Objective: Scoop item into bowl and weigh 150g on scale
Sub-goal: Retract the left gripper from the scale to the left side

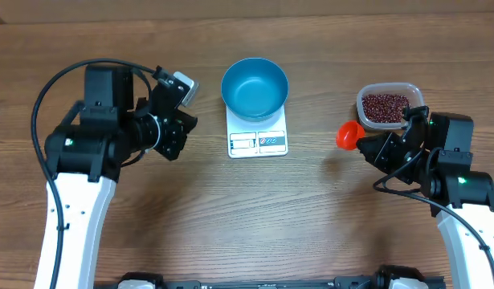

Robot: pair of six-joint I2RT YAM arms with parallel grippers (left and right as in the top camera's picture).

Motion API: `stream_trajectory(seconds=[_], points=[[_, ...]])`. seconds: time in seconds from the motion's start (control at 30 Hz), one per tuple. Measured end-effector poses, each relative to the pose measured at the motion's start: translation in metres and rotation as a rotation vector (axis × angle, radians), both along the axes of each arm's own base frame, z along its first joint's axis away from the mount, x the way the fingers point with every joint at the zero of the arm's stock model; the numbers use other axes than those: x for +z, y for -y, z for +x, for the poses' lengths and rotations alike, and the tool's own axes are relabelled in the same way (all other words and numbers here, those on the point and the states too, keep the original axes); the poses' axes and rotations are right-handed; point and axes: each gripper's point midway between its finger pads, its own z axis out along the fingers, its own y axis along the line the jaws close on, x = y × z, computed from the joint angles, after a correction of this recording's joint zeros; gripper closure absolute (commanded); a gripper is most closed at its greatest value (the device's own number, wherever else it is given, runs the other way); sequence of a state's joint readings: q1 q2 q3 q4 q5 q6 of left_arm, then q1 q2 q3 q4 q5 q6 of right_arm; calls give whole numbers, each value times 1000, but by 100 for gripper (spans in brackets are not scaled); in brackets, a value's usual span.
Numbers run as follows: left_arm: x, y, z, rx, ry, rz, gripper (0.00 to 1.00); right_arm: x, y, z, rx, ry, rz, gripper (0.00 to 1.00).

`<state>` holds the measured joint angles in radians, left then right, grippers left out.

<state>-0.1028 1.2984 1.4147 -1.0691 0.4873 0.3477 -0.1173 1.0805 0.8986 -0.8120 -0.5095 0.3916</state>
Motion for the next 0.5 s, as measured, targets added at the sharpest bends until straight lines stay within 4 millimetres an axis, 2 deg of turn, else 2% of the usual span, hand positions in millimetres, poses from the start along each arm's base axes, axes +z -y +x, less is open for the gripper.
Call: stream_trajectory(seconds=[0.3,0.43,0.5], points=[[-2,0,-4,-13,-11,7,96,0,0,0,0,0,0,96],[-11,0,0,-16,-41,12,96,0,0,0,0,0,0,96],[-16,1,2,-15,-60,13,91,0,0,0,0,0,0,96]])
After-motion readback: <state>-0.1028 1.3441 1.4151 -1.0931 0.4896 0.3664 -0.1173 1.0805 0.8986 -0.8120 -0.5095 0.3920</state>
